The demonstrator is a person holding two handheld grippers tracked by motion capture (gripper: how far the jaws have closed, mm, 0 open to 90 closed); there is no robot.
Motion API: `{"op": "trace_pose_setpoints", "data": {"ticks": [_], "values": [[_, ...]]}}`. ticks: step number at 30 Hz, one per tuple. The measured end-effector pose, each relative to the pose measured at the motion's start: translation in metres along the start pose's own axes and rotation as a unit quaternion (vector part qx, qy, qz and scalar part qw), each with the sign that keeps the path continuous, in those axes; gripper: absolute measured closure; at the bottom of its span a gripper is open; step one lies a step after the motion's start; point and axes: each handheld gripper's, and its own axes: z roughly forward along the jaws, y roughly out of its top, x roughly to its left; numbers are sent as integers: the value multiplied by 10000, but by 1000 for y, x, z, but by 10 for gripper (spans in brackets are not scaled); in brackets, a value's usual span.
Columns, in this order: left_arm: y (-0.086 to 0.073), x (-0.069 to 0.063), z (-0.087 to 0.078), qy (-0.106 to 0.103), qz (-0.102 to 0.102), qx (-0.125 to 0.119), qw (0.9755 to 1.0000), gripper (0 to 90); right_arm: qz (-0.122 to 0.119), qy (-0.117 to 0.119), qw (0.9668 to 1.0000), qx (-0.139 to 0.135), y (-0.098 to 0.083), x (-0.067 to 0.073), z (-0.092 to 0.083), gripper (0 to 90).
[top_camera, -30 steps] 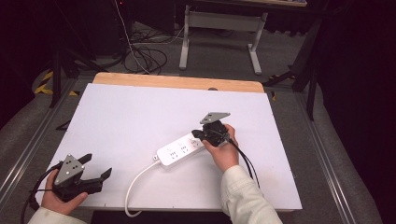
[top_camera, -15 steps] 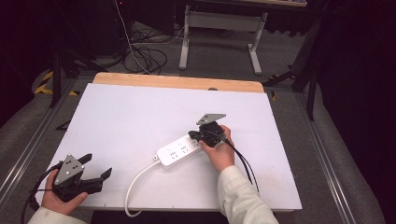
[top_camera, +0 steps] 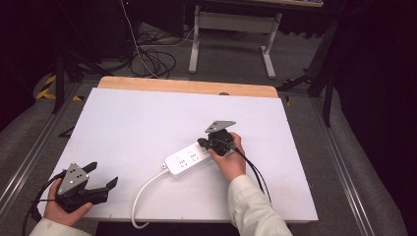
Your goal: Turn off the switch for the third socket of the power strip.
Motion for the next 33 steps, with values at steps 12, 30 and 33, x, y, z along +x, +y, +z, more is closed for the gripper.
{"op": "trace_pose_setpoints", "data": {"ticks": [12, 30, 33], "values": [[0, 0, 0, 22, 4, -2, 10000, 170, -27, -120, 9999, -1, -2, 4, 2, 900], [0, -1, 0, 13, 18, 27, 10000, 170, -38, -268, 9995, 130, 1, 8, 2, 900], [0, -1, 0, 23, 39, 30, 10000, 170, -37, -305, 9994, 132, 1, 10, 2, 900]]}}
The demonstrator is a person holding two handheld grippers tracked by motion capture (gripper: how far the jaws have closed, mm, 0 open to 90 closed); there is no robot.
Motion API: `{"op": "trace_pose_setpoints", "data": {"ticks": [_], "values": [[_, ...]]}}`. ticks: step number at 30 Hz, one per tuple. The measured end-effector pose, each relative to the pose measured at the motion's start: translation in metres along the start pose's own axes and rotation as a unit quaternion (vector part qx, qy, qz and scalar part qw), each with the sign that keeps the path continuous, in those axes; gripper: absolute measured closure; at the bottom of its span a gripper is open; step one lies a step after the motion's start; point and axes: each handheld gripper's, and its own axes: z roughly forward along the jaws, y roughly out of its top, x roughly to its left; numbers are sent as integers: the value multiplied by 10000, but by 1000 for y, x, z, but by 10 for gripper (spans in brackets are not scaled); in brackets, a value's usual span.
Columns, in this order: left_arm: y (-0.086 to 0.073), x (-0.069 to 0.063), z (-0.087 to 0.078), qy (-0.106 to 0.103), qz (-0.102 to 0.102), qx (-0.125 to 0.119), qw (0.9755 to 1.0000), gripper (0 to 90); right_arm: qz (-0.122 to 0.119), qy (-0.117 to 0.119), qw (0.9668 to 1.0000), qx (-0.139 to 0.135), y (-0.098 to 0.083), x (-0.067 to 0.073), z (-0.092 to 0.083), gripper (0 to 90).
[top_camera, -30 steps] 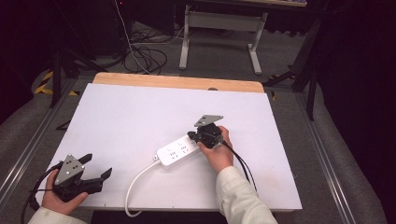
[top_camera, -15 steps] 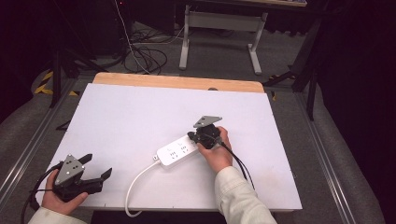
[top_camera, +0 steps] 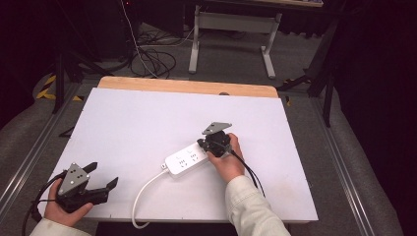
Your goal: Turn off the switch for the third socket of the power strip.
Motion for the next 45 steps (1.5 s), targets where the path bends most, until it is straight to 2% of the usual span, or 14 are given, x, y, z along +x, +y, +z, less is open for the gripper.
{"op": "trace_pose_setpoints", "data": {"ticks": [11, 17, 20, 23, 26, 30, 45], "values": [[0, 0, 0, 0, -16, 2, 10000, 170, 69, -14, 10000, 67, 1, 0, 0, 900], [0, 0, 0, -2, 3, 3, 10000, 170, -26, -114, 9999, 102, 2, 3, 1, 900], [0, 0, 0, 1, 2, -7, 10000, 170, 35, -119, 9999, 95, 2, 3, 1, 900], [0, 0, 0, -15, -30, -7, 10000, 170, 188, -74, 9997, -103, 0, 1, -1, 900], [0, 0, 0, -21, -21, -8, 10000, 170, 183, -182, 9995, -158, 0, 1, -2, 900], [0, 0, 0, -19, -59, -36, 10000, 169, 207, -188, 9983, -506, 3, 2, -12, 900], [1, 0, 0, -22, -17, -10, 10000, 170, 42, -105, 9975, -704, 10, 6, -36, 900]]}}
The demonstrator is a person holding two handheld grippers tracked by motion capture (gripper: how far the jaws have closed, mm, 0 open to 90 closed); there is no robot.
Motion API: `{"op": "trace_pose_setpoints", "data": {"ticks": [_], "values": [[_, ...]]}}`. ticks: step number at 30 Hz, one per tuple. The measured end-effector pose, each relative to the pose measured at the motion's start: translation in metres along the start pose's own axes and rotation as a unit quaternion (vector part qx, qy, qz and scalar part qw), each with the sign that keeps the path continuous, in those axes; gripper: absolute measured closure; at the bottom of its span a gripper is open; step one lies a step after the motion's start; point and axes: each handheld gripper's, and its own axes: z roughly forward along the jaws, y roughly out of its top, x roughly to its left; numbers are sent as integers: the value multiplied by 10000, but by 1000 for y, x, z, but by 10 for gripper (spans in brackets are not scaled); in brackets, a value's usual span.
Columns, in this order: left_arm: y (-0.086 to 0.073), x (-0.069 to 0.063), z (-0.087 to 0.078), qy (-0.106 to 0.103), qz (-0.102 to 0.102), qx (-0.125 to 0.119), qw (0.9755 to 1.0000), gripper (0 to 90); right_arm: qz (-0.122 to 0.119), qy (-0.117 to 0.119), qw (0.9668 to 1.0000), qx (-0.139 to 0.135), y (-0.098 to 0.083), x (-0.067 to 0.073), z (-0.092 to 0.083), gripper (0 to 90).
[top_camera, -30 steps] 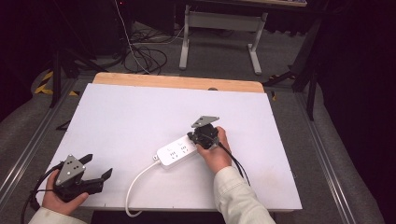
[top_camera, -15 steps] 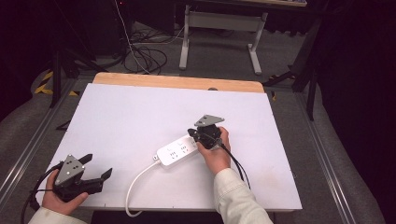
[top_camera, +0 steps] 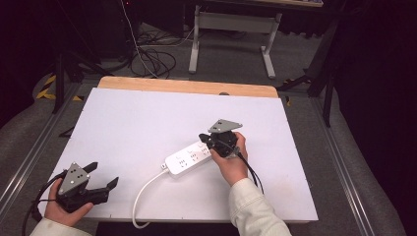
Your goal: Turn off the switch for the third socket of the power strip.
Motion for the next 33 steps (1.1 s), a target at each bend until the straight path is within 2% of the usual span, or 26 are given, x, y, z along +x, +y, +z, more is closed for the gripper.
{"op": "trace_pose_setpoints", "data": {"ticks": [6, 13, 14, 20, 23, 29, 33], "values": [[0, -1, 0, -13, -39, -14, 10000, 170, -99, -4, 9999, 17, 1, 3, -4, 900], [0, 0, 0, -4, -13, -1, 10000, 170, -79, 49, 10000, -4, 2, 3, -10, 890], [0, 0, 0, -12, -32, 0, 10000, 170, -60, 66, 10000, -8, 2, 3, -11, 821], [0, 0, -1, 15, 5, -4, 10000, 170, 49, 13, 9999, -88, 1, 2, -22, 636], [0, -1, 0, -13, -40, 2, 10000, 170, 66, 49, 9998, -167, 1, 3, -32, 579], [0, -3, -1, -25, -33, -37, 10000, 170, 136, 164, 9995, -234, -1, 3, -51, 409], [1, -3, -1, -23, -21, -31, 10000, 170, 225, 249, 9990, -286, -6, 3, -65, 334]]}}
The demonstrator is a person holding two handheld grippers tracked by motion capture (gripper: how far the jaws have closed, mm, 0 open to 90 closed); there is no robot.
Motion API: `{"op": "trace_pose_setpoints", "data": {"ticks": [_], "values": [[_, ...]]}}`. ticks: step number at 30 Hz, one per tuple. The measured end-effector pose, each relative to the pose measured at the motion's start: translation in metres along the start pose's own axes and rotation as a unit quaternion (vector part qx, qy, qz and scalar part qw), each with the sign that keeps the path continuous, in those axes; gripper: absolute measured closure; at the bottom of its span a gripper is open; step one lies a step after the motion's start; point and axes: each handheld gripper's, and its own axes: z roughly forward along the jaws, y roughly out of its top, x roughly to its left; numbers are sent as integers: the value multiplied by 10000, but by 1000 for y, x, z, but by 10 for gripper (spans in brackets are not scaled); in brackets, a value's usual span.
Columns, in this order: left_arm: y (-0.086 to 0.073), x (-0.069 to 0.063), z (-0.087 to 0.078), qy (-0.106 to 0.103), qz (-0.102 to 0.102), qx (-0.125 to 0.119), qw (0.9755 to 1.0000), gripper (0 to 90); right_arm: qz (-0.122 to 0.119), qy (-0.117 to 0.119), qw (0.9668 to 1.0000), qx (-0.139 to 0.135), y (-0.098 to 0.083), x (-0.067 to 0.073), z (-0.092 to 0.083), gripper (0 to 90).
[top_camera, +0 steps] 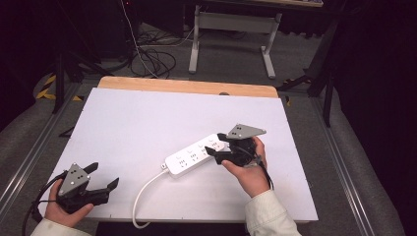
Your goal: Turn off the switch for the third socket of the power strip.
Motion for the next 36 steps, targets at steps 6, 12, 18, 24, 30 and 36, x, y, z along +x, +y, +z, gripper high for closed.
{"op": "trace_pose_setpoints", "data": {"ticks": [6, 12, 18, 24, 30, 36], "values": [[0, 0, 0, -2, -22, -7, 10000, 170, 45, 106, 9999, -52, -9, 1, -17, 262], [0, -1, -1, -33, -19, -12, 10000, 170, 56, 219, 9997, -103, -18, -2, -34, 218], [0, -1, -2, -64, -29, -21, 10000, 170, 129, 137, 9998, -13, -31, -3, -42, 191], [0, -1, -1, -91, -49, -34, 9999, 170, 220, -36, 9996, 151, -53, -9, -62, 198], [1, -3, -1, -84, -31, -70, 9999, 170, 362, -68, 9991, 206, -75, -13, -73, 184], [1, -3, -2, -148, -45, -135, 9998, 169, 485, -34, 9985, 263, -92, -14, -74, 153]]}}
